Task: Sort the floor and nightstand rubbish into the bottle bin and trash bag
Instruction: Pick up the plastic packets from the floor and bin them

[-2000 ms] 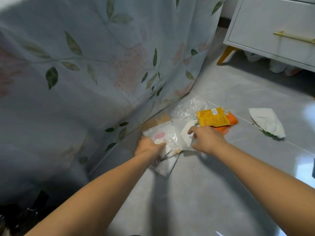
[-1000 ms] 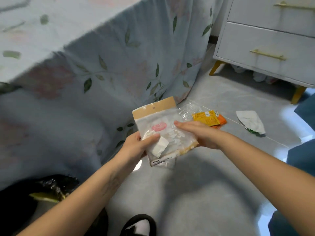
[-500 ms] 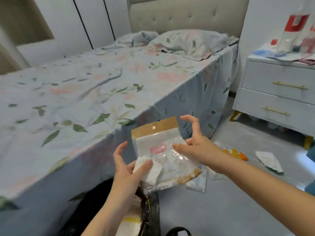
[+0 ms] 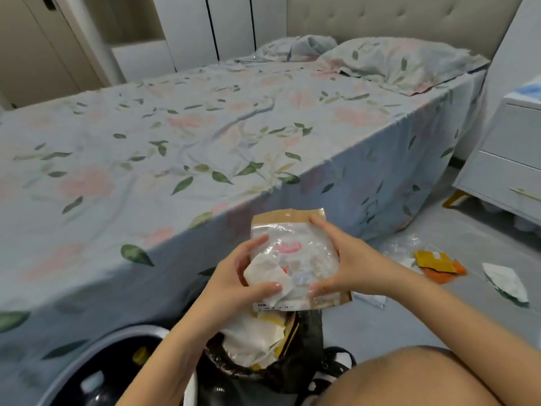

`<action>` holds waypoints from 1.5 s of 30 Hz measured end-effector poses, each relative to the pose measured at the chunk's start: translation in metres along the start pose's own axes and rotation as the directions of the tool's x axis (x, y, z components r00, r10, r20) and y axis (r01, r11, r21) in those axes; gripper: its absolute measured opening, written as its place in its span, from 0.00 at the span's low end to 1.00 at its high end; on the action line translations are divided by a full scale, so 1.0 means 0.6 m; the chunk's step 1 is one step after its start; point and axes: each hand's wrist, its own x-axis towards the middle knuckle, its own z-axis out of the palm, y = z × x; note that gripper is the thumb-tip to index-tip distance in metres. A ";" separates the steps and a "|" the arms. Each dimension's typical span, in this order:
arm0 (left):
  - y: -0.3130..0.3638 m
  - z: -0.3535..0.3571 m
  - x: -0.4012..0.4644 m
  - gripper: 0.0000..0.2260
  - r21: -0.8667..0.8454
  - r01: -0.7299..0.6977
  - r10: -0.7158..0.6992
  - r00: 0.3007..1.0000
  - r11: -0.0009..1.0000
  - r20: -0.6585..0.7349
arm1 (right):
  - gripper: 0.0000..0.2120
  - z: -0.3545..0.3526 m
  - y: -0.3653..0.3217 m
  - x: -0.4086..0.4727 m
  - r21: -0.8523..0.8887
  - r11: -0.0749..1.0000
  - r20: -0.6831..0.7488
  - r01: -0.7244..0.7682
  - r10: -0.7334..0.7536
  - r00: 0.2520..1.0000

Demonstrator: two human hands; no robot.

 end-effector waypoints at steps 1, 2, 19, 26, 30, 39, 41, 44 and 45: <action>-0.002 -0.002 -0.003 0.33 0.042 -0.007 0.006 1.000 0.999 0.023 | 0.59 0.001 0.002 -0.001 -0.049 0.999 0.004 -0.015 0.015 1.000; -0.004 -0.003 -0.005 0.35 0.075 -0.017 0.015 0.999 0.997 0.034 | 0.59 0.001 0.003 -0.003 -0.089 0.996 0.010 -0.029 0.030 1.000; 0.000 0.011 0.022 0.10 0.203 -0.111 0.147 0.975 0.973 -0.168 | 0.14 -0.006 0.018 0.007 0.236 0.970 -0.108 -0.060 0.088 0.990; -0.006 0.026 0.014 0.15 -0.049 -0.012 0.005 0.990 0.999 -0.139 | 0.20 -0.002 0.018 0.012 0.511 0.857 -0.099 -0.059 0.127 0.987; -0.013 0.027 0.018 0.11 -0.076 -0.011 -0.011 0.960 0.997 -0.281 | 0.13 -0.002 0.018 0.014 0.522 0.850 -0.084 -0.075 0.139 0.987; 0.025 -0.007 0.043 0.09 0.060 -0.078 0.085 0.989 0.995 -0.123 | 0.07 -0.001 0.016 0.019 0.124 0.991 -0.082 -0.048 0.058 0.995; 0.034 0.002 0.057 0.20 0.310 -0.048 0.019 0.995 0.949 0.095 | 0.07 0.000 0.014 0.018 0.117 0.993 -0.054 -0.011 0.018 0.998; 0.038 0.026 0.076 0.17 0.506 -0.030 -0.112 0.962 0.862 0.248 | 0.09 0.003 0.017 0.018 0.036 0.999 -0.028 0.008 -0.007 1.000; 0.035 0.034 0.083 0.15 0.503 -0.031 -0.128 0.951 0.864 0.280 | 0.09 0.002 0.019 0.018 0.019 1.000 -0.035 0.008 -0.007 0.999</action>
